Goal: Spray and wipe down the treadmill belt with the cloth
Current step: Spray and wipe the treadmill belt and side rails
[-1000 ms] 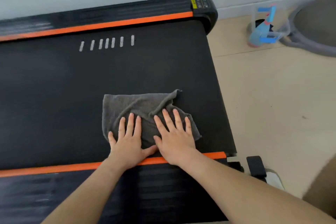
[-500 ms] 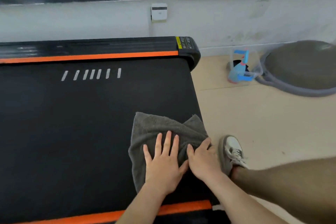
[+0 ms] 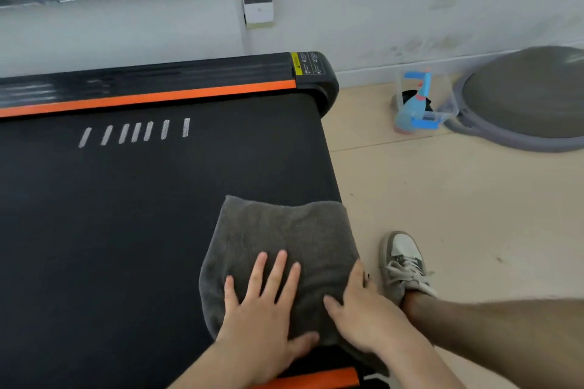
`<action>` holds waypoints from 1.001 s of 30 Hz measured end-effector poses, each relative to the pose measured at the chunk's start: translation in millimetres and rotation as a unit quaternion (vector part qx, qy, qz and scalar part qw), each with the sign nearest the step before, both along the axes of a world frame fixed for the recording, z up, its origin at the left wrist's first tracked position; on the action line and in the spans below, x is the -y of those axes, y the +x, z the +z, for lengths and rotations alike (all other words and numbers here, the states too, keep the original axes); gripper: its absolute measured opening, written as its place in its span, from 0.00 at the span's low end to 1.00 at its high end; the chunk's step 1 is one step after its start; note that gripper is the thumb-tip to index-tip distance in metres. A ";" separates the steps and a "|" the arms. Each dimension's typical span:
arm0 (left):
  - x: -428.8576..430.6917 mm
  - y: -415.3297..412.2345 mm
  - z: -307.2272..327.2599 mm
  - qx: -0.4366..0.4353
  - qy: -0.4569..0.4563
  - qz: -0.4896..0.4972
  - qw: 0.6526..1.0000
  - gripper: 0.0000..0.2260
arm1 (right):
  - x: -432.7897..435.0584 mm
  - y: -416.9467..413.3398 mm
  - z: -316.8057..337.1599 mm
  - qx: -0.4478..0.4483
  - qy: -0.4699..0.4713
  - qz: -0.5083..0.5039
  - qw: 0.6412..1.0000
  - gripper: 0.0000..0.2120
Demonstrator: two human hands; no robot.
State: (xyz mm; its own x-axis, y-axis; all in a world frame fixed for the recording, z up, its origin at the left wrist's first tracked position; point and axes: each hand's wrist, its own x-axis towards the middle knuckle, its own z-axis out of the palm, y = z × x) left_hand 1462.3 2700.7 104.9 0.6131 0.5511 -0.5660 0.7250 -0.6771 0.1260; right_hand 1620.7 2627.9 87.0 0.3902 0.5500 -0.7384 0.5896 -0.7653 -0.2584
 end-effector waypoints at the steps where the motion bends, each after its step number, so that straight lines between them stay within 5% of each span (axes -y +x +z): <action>1: 4.2 -4.4 7.8 -0.007 -0.014 -0.006 1.000 0.39 | 6.2 2.3 4.4 0.010 -0.018 0.010 1.000 0.44; 4: -12.4 -8.6 22.3 0.087 0.074 0.034 0.993 0.26 | -1.2 8.0 18.9 0.085 0.128 -0.016 0.988 0.35; 7: -54.8 -0.4 14.9 0.215 0.189 0.150 0.946 0.19 | -36.2 14.2 13.6 0.070 0.253 -0.106 0.959 0.27; 11: -93.7 -0.9 -10.7 0.201 0.142 0.305 0.920 0.21 | -66.6 31.2 -12.2 0.053 0.273 -0.193 0.941 0.20; 15: -96.9 -1.7 -20.2 0.242 0.161 0.292 0.911 0.06 | -59.8 34.2 -18.7 0.084 0.330 -0.181 0.923 0.03; 19: -125.2 18.8 -7.8 0.356 0.174 0.357 0.846 0.05 | -87.4 41.7 -7.5 0.107 0.437 -0.231 0.863 0.12; 21: -130.1 30.0 1.7 0.412 0.158 0.360 0.822 0.12 | -97.0 35.7 -5.8 0.109 0.424 -0.168 0.883 0.27; 23: -116.5 34.1 -4.3 0.395 0.191 0.251 0.863 0.19 | -90.6 18.3 -16.3 0.125 0.343 -0.060 0.929 0.34; 26: -60.1 22.5 -33.5 0.229 0.155 0.100 0.956 0.26 | -62.6 -1.9 -33.9 0.166 0.246 0.025 0.955 0.34; 30: -23.0 -12.4 -48.4 0.145 0.136 0.061 0.978 0.30 | -32.8 -25.1 -36.9 0.226 0.213 0.058 0.949 0.33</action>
State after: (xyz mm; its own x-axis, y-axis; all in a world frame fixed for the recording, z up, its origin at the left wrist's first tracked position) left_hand 1449.9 2723.6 56.5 0.6463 0.7365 -0.1998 0.7631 -0.6247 0.1657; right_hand 1595.6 2660.7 50.1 0.5315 0.8203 -0.2113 0.7882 -0.5703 -0.2312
